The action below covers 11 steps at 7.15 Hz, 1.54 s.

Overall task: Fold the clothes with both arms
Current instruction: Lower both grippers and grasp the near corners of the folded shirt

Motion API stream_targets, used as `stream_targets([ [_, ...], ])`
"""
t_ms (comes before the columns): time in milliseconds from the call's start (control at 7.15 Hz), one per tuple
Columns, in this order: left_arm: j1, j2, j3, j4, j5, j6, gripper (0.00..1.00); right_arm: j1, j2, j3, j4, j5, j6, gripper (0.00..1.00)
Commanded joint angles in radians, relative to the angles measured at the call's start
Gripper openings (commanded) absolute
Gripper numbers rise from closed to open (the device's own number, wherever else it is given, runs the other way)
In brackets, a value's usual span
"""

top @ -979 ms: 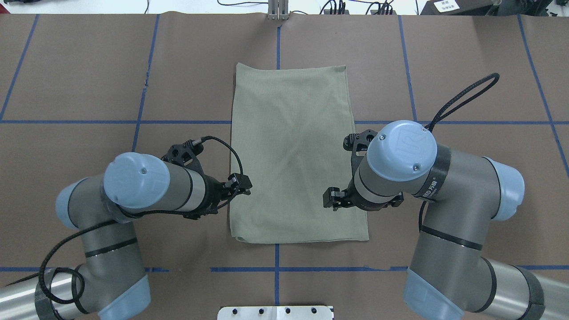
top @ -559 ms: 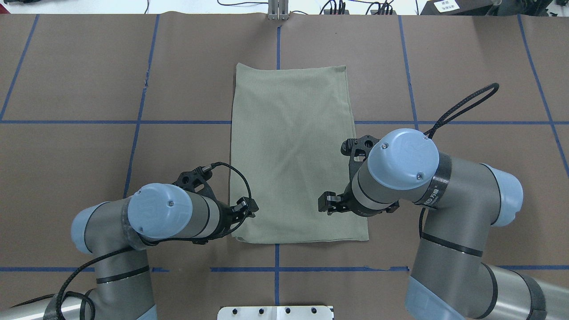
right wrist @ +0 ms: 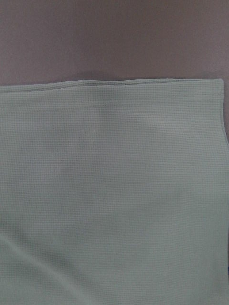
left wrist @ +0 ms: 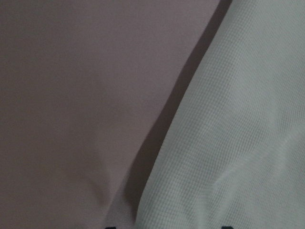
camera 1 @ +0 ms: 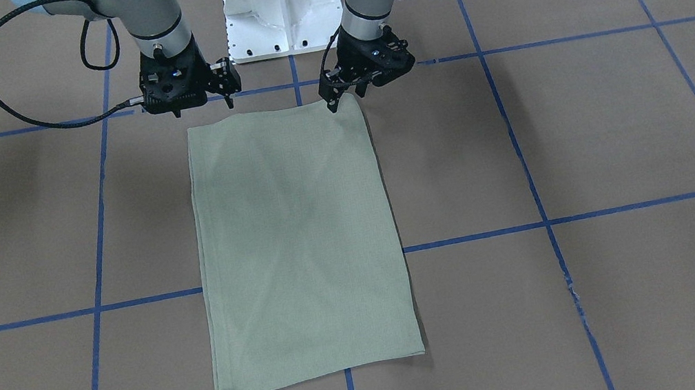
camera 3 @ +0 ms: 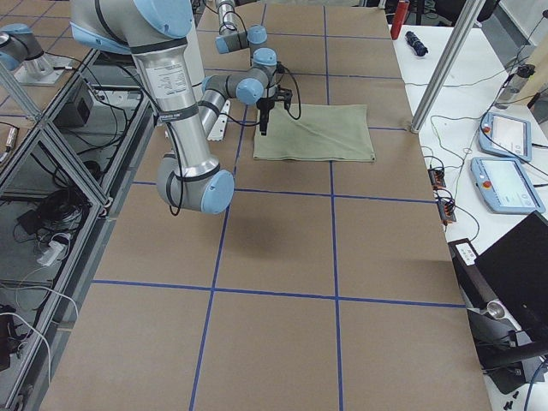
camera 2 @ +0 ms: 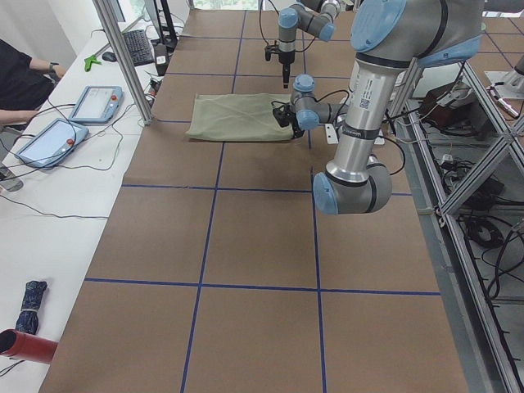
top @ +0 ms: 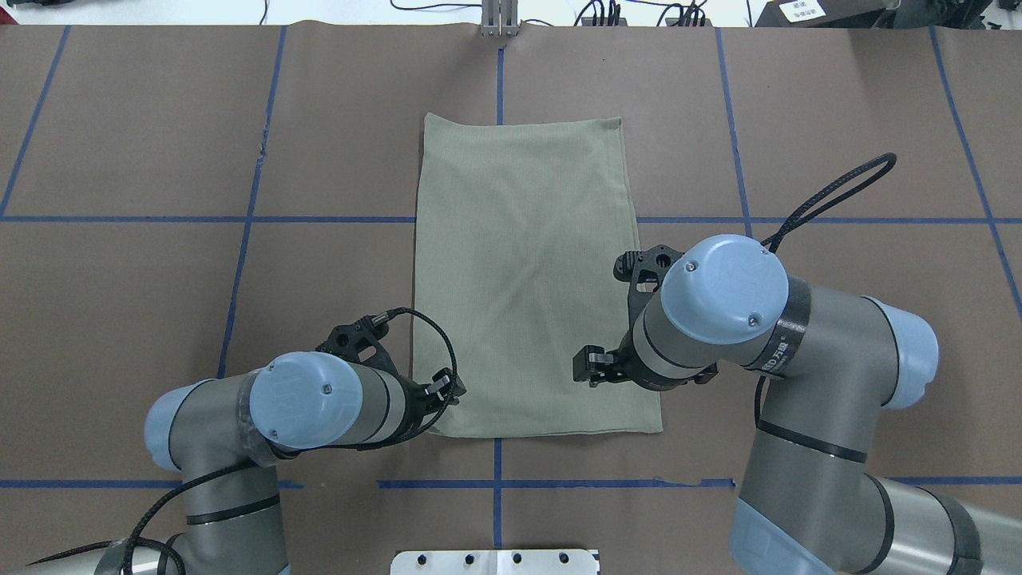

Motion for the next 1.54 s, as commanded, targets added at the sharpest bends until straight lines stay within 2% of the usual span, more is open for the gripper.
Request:
stream_targets([
  [0,0.001,-0.009,0.026,0.000,0.017,0.003,0.75,0.000,-0.011,-0.001,0.000,0.000,0.000,1.00],
  [280,-0.001,-0.009,0.031,0.000,0.017,0.005,0.68,0.000,-0.011,-0.001,0.000,0.000,0.000,1.00],
  [420,-0.001,-0.009,0.031,0.000,0.017,0.005,0.55,0.000,-0.011,-0.001,0.000,0.000,0.000,1.00],
  [559,-0.001,-0.009,0.029,0.000,0.017,0.005,0.28,0.000,-0.012,-0.001,0.000,0.000,0.000,1.00],
  [699,-0.001,-0.008,0.025,0.000,0.018,0.003,0.06,0.000,-0.011,0.000,0.000,0.000,0.000,1.00],
  [839,-0.001,-0.006,0.025,0.000,0.032,0.003,0.00,0.000,-0.011,0.000,0.000,0.000,0.000,1.00],
  [1119,-0.001,-0.003,0.009,0.003,0.029,0.011,0.00,-0.015,-0.009,0.002,0.000,0.000,0.055,1.00],
  [1399,0.001,-0.003,-0.027,0.016,0.029,0.011,0.00,-0.096,0.011,0.000,0.002,-0.067,0.214,1.00],
])
